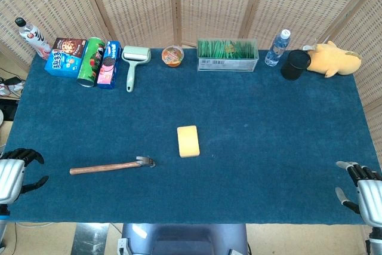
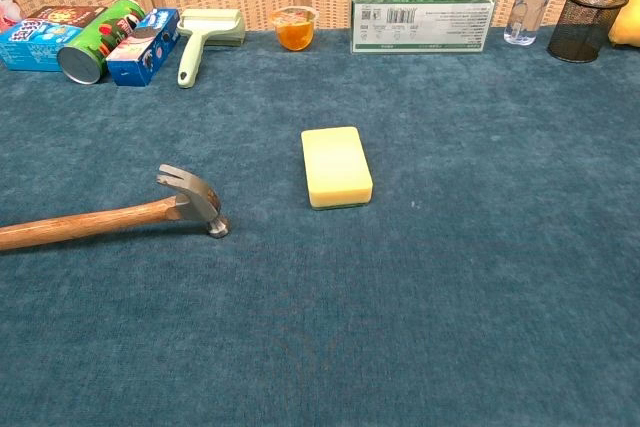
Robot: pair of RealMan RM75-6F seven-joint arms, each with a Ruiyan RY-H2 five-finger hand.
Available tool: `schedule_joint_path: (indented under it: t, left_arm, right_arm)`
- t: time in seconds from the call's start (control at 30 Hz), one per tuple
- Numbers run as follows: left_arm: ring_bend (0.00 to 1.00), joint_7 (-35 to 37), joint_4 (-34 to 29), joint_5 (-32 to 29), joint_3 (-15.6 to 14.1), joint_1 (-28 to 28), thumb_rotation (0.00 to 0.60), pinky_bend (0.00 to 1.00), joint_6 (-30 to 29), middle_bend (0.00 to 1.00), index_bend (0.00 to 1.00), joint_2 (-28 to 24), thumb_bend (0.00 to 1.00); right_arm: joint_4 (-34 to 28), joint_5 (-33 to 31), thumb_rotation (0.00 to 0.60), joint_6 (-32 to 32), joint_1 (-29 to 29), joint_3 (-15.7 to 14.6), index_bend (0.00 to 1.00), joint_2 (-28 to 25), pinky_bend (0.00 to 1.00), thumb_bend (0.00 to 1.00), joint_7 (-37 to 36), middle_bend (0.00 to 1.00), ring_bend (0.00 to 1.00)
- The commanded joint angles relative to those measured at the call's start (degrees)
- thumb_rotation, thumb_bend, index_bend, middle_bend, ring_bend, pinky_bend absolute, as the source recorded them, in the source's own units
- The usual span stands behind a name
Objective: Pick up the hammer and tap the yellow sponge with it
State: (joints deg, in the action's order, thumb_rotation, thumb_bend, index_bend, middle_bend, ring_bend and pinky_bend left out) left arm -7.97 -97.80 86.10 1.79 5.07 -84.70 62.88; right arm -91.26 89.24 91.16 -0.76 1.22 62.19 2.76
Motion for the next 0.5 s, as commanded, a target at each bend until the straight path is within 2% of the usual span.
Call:
schedule_joint_path:
  t: [0.03,0.33,0.5]
  left_arm:
    - [0.34,0.0,0.2,0.0,0.0,0.1,0.600,0.36,0.2,0.45,0.50,0.1,0.18]
    - [0.34,-0.3,0.4,0.1,-0.2,1.0,0.600,0.36,1.7,0.45,0.49,0.8,0.18]
    - [0.33,-1.1,-1.7,0.1,-0.1,3.3,0.600,0.36,5.4,0.45,0.50,0.2,0.19]
  right_arm:
    - [-0.1,-0.1,0.600,0.0,-0.1,0.0,0.27,0.0,0.42,0.33,0.1,0.32,0.34]
    - [-0.3,0.1,0.600,0.4,-0.5,0.1,0.28,-0.1,0.42,0.33,0.1,0.32,0.34]
    - [0.1,0.2,0.600,0.3,-0.7,0.0,0.28,0.3,0.41,0.33,-0.5,0.32,0.34]
